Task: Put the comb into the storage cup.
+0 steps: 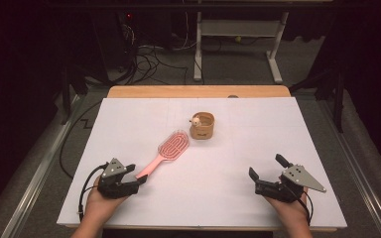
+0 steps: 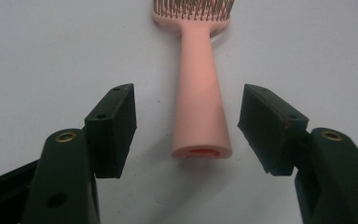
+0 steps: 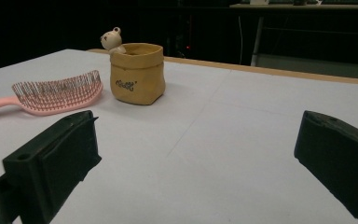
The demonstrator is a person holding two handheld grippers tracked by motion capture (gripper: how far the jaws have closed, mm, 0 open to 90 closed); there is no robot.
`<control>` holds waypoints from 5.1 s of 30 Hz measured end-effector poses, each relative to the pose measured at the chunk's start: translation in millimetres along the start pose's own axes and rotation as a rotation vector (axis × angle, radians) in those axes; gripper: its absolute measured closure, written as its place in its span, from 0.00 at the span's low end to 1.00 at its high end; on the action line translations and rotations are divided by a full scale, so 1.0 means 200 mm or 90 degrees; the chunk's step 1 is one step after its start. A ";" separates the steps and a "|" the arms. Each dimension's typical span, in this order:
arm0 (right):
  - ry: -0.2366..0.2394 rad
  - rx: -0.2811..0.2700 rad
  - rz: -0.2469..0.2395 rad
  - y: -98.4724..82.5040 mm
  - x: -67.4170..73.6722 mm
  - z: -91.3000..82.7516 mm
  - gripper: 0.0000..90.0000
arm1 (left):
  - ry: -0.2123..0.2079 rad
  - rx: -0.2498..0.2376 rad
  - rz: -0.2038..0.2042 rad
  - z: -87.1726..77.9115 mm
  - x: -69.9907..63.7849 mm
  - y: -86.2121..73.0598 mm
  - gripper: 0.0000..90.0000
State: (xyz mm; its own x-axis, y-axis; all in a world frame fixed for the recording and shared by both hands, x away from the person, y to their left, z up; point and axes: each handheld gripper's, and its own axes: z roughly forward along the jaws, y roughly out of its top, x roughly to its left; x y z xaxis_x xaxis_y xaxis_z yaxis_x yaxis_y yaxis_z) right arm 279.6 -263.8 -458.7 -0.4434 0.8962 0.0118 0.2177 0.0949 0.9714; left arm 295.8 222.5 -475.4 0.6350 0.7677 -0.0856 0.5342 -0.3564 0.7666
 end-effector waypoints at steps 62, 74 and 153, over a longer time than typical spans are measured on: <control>-0.009 0.000 0.004 0.00 -0.01 -0.03 0.00 | 0.033 0.095 0.044 -0.31 -0.02 -0.26 0.69; -0.009 0.001 0.004 0.00 0.00 -0.02 0.00 | 0.027 0.103 0.022 -0.40 0.00 -0.33 0.69; -0.009 0.000 0.007 0.00 -0.01 -0.03 0.00 | -0.027 0.375 0.052 0.12 0.04 0.39 0.00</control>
State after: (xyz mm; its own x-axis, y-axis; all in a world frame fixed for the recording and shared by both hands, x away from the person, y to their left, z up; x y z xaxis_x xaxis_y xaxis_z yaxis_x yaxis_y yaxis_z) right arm 275.5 -269.2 -457.0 -0.4284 0.9034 0.0185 0.2217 0.0853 0.9714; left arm 356.4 187.3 -431.4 0.7024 0.7078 -0.0754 0.6945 -0.6582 0.2908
